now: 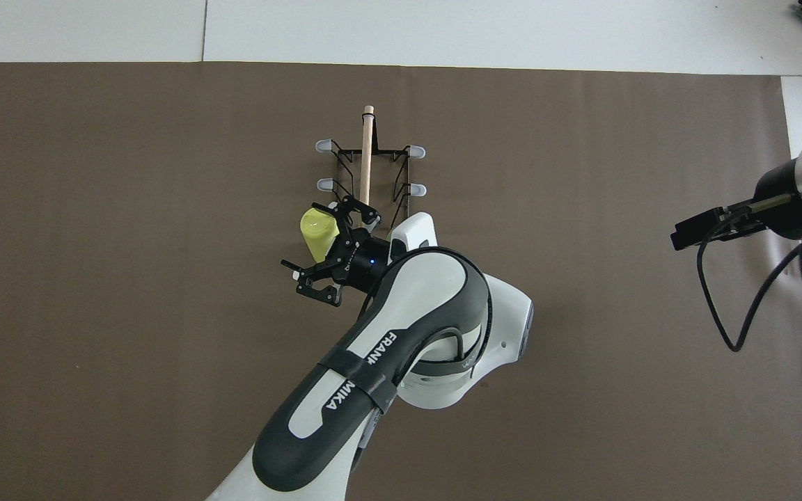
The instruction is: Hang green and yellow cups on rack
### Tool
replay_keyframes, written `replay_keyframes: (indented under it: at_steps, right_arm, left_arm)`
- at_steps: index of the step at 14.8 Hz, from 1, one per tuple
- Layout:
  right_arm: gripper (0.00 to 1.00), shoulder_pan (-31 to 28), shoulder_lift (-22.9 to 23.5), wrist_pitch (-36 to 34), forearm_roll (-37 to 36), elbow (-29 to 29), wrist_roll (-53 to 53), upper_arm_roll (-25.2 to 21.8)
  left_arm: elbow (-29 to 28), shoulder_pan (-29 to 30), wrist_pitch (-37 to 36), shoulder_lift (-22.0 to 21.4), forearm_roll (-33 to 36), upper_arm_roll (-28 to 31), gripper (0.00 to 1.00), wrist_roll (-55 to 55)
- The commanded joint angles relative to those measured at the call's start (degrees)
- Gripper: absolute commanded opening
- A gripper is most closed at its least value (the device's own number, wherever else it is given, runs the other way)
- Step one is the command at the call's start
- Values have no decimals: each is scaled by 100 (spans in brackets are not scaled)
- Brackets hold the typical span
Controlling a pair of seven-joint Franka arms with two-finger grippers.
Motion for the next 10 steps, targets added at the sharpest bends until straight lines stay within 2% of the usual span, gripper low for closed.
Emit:
replay_keyframes:
  at_steps: [1, 5, 8, 10]
  right_arm:
    - [100, -84, 81, -210, -39, 166, 154, 190]
    - [100, -147, 55, -193, -30, 210, 688, 499]
    - [100, -155, 63, -123, -30, 210, 681, 464]
    - [100, -199, 64, -123, -30, 210, 672, 481]
  left_arm:
    - [-105, 3, 174, -141, -118, 88, 100, -56]
    - [-210, 617, 841, -641, -328, 61, 100, 311]
    - [-412, 1310, 1535, -1195, -925, 44, 100, 1407]
    - [-439, 1733, 1694, -1407, -1434, 26, 100, 2304]
